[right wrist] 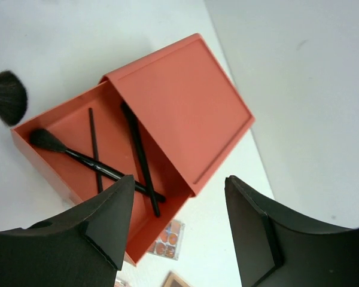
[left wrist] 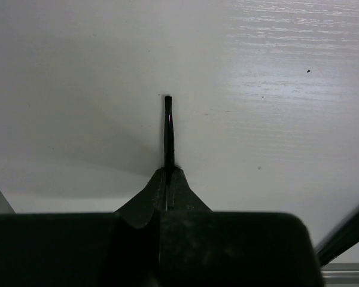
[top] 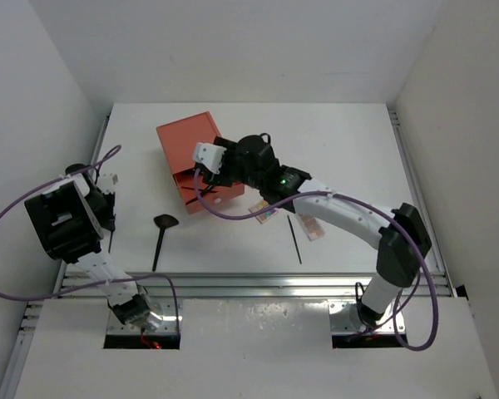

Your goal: Organize the makeup

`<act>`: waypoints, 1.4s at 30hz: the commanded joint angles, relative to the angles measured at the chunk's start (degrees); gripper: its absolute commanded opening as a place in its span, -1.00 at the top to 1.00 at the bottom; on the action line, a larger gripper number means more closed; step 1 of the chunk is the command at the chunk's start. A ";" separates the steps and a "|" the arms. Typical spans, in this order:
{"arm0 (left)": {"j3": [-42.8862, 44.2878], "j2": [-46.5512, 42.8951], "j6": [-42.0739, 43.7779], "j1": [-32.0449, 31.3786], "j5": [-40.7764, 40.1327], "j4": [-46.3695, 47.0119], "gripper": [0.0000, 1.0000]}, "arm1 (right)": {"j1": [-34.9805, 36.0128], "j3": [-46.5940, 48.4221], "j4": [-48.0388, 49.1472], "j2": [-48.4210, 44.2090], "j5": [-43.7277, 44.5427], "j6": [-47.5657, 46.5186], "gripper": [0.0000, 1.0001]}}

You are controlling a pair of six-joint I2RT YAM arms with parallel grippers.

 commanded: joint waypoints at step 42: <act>24.55 -6.09 -0.06 -53.02 2.41 -4.76 1.00 | -8.99 -35.17 -5.09 -34.31 16.03 19.63 -0.33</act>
